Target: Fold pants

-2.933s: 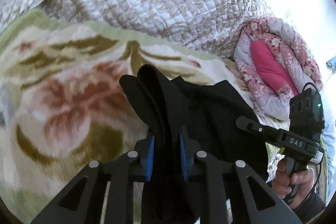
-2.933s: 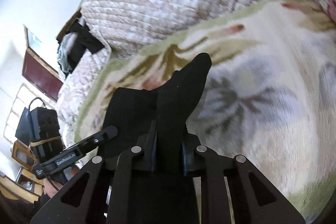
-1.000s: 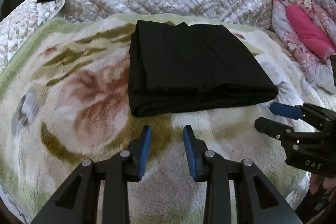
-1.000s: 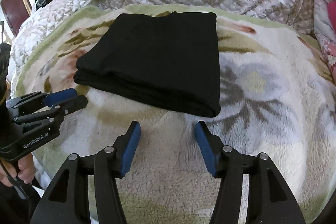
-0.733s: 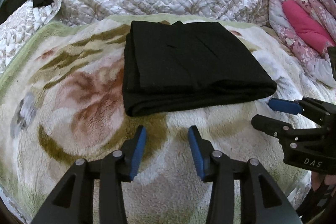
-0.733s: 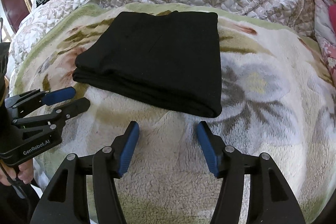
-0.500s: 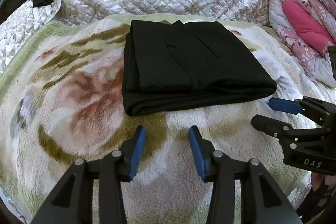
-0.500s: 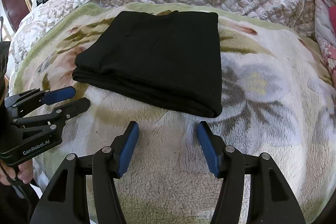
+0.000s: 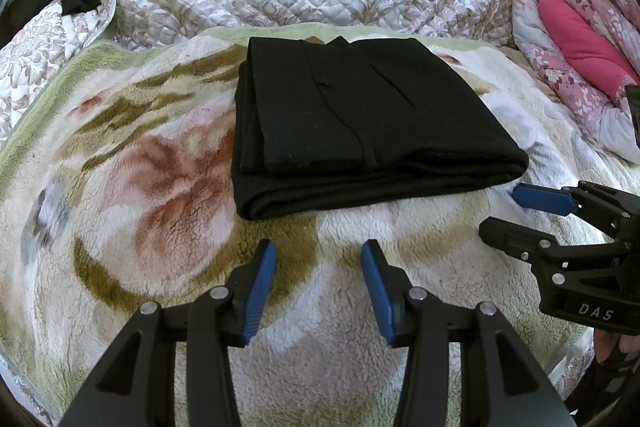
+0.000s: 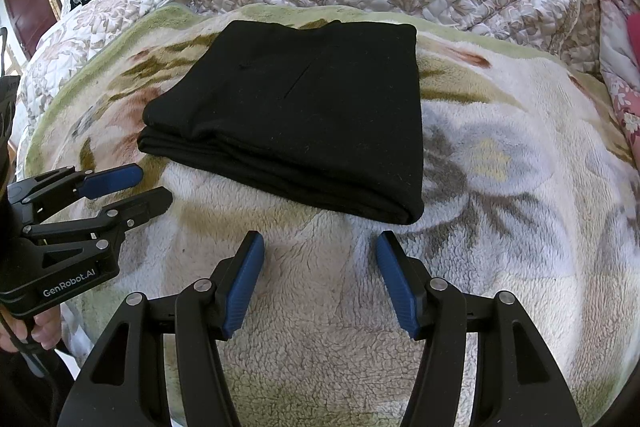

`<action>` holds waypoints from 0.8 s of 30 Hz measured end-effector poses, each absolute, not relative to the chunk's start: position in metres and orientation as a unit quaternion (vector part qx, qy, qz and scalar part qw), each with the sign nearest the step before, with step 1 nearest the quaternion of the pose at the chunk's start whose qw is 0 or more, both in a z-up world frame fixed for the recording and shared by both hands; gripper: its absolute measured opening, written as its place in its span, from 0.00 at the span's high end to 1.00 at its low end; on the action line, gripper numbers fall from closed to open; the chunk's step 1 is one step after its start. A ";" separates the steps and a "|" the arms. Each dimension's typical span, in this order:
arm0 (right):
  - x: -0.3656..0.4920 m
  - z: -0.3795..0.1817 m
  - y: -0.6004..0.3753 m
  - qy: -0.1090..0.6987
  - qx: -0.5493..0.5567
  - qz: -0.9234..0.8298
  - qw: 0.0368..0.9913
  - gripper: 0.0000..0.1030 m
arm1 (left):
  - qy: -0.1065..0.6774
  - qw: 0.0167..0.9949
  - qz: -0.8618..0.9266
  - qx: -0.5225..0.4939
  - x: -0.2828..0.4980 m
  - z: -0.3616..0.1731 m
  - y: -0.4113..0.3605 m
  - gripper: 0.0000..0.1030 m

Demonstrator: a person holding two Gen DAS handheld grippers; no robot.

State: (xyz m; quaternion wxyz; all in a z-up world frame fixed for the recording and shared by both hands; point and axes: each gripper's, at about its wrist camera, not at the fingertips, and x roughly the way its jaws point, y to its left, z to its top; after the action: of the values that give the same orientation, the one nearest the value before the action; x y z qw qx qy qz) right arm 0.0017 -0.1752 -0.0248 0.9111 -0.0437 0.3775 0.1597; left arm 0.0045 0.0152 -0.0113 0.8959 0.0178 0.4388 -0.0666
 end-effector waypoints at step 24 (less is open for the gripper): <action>0.001 -0.025 -0.174 0.377 -0.044 0.158 0.912 0.42 | 0.440 0.895 -0.067 0.021 0.005 -0.012 0.015 0.51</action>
State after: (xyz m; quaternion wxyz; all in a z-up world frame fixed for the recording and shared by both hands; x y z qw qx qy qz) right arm 0.0014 -0.1737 -0.0255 0.9116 -0.0444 0.3769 0.1582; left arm 0.0049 0.0148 -0.0115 0.8954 0.0207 0.4398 -0.0667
